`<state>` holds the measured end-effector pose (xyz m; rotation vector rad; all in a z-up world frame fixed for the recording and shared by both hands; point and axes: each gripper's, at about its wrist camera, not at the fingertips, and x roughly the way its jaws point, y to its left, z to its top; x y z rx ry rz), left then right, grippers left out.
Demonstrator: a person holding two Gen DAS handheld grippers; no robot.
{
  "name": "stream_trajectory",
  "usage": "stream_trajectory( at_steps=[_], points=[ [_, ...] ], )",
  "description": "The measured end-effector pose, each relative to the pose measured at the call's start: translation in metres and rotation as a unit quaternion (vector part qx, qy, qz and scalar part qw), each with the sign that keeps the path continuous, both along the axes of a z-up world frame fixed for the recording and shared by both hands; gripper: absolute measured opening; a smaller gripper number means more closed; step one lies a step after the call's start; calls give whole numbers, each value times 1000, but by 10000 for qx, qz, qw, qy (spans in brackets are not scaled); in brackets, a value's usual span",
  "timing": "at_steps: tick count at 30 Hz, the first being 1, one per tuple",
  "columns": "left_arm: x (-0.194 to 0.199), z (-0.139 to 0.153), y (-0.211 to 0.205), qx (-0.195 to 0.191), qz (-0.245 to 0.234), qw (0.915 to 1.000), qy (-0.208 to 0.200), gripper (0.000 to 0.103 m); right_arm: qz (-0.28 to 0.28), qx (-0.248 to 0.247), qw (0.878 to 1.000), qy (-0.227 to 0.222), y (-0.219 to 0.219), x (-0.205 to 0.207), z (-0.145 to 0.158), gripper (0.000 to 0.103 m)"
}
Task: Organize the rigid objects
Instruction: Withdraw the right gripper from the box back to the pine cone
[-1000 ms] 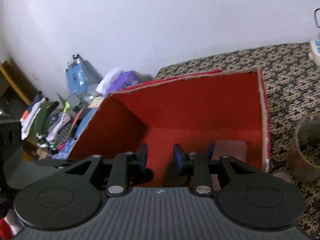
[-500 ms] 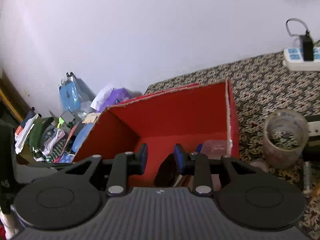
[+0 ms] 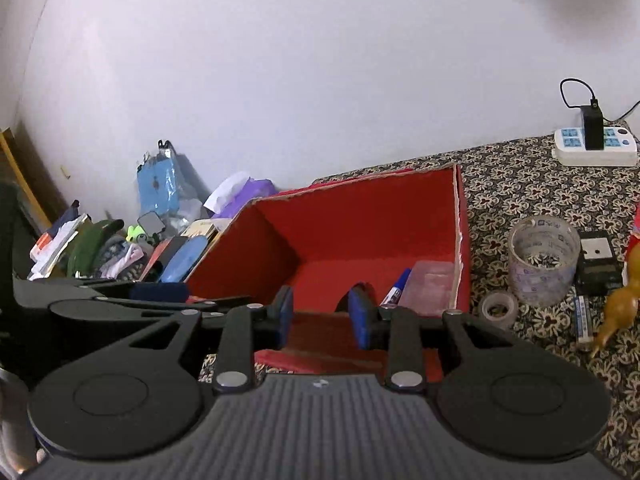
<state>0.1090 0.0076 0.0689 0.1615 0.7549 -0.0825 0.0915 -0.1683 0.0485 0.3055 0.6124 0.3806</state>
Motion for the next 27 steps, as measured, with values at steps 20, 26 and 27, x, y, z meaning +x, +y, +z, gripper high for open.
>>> stream_trajectory(
  at_steps=[20, 26, 27],
  points=[
    [-28, -21, 14, -88, 344, 9981, 511, 90, -204, -54, 9993, 319, 8, -30, -13, 21],
    [-29, -32, 11, -101, 321, 9970, 696, 91, -291, -139, 9985, 452, 4, -32, -20, 23],
    [-30, -35, 10, -98, 304, 9968, 728, 91, -298, -140, 9983, 483, 3, -33, -21, 23]
  ],
)
